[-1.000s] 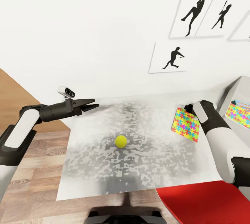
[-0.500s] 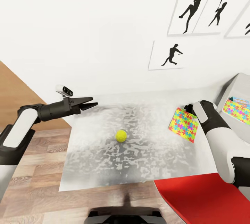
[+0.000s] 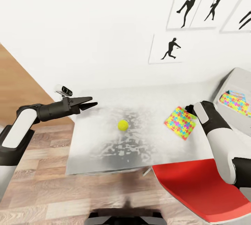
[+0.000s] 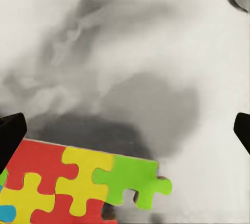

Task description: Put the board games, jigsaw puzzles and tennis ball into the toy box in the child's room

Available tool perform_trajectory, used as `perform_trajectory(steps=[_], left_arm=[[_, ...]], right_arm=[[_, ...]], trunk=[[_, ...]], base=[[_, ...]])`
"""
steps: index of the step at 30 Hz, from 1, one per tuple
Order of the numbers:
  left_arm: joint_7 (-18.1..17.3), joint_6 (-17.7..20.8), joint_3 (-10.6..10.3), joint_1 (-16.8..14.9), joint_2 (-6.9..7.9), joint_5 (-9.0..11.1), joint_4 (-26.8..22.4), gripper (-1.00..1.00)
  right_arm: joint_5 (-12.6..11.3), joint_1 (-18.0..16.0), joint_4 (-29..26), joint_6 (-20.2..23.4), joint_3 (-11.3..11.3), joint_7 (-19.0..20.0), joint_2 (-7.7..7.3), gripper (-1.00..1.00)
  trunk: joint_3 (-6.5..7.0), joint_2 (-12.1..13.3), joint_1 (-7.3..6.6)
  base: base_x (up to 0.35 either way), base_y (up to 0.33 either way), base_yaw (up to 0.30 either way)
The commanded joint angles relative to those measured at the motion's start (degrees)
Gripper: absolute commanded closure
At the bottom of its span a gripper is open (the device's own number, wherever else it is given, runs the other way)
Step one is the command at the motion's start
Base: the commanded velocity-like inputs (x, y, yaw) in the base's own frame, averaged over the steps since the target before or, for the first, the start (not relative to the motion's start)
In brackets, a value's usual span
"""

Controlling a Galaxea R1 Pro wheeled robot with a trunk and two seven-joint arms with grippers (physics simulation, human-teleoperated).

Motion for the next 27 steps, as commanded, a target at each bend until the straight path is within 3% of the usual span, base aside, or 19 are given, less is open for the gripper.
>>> perform_trajectory(steps=[1, 13, 27], left_arm=[[-0.28, 0.14, -0.07, -0.06, 0.04, -0.08, 0.0, -1.0], [-0.3, 0.14, -0.06, -0.06, 0.38, 0.09, -0.06, -1.0], [-0.3, 0.14, -0.06, -0.06, 0.39, 0.09, -0.06, -1.0]], right_arm=[[-0.67, -0.03, -0.07, 0.14, 0.03, -0.46, -0.01, -1.0], [-0.67, -0.03, -0.15, 0.17, 0.02, -0.45, 0.01, -1.0], [-0.67, -0.03, -0.15, 0.17, 0.02, -0.45, -0.01, -1.0]], trunk=[[-0.09, -0.1, 0.0], [-0.09, -0.1, 0.0], [-0.09, -0.1, 0.0]], base=[[-0.318, 0.049, 0.0], [-0.278, 0.096, 0.0], [0.056, 0.073, 0.0]])
